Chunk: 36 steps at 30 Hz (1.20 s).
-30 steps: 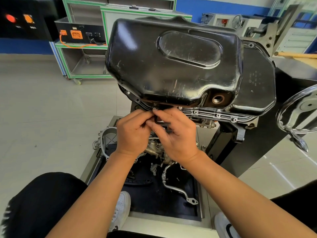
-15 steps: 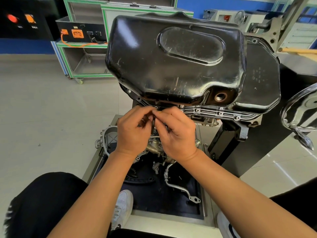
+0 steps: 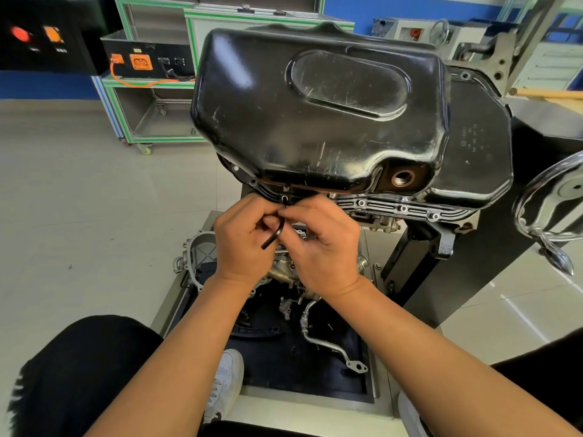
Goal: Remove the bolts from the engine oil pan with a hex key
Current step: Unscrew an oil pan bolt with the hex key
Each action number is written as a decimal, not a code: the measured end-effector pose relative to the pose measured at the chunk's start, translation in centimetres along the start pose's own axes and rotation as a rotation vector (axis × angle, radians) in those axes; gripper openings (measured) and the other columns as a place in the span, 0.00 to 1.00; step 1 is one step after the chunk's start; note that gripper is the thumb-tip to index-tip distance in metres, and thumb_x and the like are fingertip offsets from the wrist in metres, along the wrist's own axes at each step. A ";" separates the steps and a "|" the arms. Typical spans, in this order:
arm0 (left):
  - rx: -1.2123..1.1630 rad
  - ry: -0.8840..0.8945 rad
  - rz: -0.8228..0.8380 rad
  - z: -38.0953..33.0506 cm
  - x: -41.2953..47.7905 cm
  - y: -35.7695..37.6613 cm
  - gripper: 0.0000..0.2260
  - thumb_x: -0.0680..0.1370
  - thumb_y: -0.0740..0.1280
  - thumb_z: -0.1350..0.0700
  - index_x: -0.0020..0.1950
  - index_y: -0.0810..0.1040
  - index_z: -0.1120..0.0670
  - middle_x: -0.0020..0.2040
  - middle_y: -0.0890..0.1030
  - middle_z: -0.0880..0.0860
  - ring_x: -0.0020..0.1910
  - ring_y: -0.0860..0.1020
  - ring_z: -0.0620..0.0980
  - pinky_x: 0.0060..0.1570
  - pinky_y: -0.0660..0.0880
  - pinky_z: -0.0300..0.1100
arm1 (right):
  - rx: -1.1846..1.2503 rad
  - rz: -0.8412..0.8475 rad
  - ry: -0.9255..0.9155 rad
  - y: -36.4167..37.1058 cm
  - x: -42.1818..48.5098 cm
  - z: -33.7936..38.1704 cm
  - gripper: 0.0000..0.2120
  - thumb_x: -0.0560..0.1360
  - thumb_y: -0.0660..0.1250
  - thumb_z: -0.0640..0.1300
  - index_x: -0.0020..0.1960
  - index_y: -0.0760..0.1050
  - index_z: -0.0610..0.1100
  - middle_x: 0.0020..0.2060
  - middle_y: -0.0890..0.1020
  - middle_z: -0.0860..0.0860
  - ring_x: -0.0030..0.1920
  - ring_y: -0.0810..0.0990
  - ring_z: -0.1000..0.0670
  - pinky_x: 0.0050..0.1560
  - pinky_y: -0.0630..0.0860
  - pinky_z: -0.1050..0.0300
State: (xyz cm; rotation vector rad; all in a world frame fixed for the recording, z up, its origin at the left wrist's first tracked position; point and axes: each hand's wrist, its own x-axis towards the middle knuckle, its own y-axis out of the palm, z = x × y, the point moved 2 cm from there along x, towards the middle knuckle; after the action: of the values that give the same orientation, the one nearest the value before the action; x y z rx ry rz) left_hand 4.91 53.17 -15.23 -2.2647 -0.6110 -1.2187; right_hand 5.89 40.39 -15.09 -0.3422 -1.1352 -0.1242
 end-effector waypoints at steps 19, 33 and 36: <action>0.035 0.017 0.000 0.4 -0.1 -0.4 0.09 0.69 0.71 0.76 0.40 0.83 0.64 0.37 0.77 0.46 0.36 0.74 0.35 0.41 0.67 0.24 | 0.039 0.028 -0.013 0.0 -0.3 -0.4 0.11 0.71 0.76 0.34 0.53 0.83 0.33 0.43 0.83 0.43 0.46 0.78 0.58 0.50 0.75 0.67; 0.058 0.065 0.063 0.0 0.2 0.0 0.07 0.73 0.66 0.72 0.39 0.82 0.63 0.37 0.73 0.45 0.34 0.68 0.40 0.39 0.65 0.27 | -0.019 0.059 -0.009 0.0 -0.7 -0.2 0.08 0.77 0.68 0.31 0.55 0.82 0.32 0.48 0.82 0.42 0.50 0.81 0.49 0.52 0.79 0.57; 0.035 0.055 0.028 0.0 0.4 -0.1 0.07 0.70 0.68 0.72 0.37 0.81 0.63 0.34 0.76 0.48 0.33 0.70 0.42 0.36 0.66 0.29 | -0.022 0.034 0.018 0.0 -0.7 0.0 0.10 0.76 0.71 0.32 0.57 0.81 0.33 0.47 0.82 0.42 0.49 0.79 0.57 0.51 0.76 0.65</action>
State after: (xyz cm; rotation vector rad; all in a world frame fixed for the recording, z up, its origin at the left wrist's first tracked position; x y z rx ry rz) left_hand 5.09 53.29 -14.88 -2.1964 -0.5739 -1.2431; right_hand 5.63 40.29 -15.71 -0.3796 -1.1108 -0.1097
